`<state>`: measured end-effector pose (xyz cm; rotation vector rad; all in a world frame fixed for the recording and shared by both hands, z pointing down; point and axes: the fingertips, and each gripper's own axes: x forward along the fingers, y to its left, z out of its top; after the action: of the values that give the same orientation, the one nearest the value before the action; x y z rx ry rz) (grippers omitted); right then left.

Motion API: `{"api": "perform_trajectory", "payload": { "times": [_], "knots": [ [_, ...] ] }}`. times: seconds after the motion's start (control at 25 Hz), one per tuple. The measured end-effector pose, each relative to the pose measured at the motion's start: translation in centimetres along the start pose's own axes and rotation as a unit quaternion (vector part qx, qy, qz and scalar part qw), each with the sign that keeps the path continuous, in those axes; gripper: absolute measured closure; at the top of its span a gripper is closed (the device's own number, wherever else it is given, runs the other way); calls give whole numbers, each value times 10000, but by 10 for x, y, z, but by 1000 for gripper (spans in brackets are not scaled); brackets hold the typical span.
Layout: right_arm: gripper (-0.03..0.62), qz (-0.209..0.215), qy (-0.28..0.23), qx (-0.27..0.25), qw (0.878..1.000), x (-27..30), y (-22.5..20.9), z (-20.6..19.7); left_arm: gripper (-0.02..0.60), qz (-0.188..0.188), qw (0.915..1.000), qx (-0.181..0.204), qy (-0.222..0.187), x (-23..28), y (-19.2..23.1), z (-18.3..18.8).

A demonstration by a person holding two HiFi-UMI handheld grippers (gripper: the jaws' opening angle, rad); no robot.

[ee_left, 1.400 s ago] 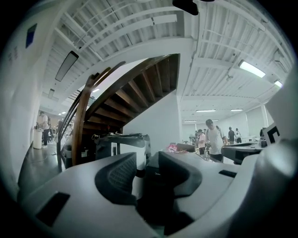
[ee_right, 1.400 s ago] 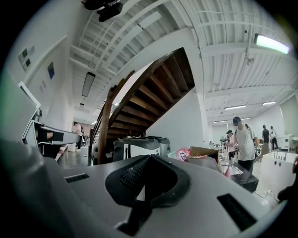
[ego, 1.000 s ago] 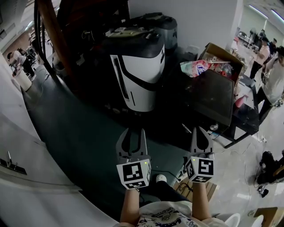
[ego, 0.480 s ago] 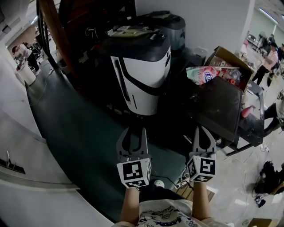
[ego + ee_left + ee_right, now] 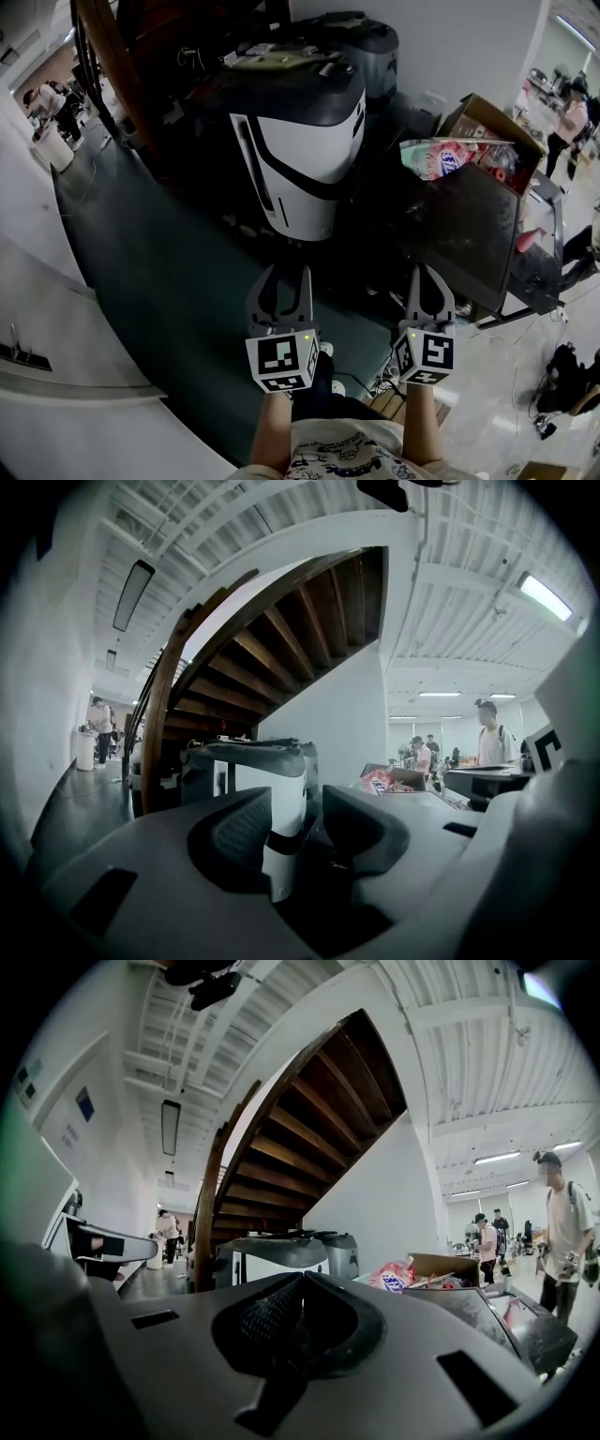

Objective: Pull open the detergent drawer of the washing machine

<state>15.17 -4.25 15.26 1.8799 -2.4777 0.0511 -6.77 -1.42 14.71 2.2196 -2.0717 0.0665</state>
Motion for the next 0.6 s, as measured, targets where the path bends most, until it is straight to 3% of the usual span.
{"api": "perform_trajectory", "payload": {
  "times": [0.6],
  "knots": [
    [581,-357,169,56,9992,91,-11,-19,412,-888,9945,-524,173,118,3,-21]
  ]
}}
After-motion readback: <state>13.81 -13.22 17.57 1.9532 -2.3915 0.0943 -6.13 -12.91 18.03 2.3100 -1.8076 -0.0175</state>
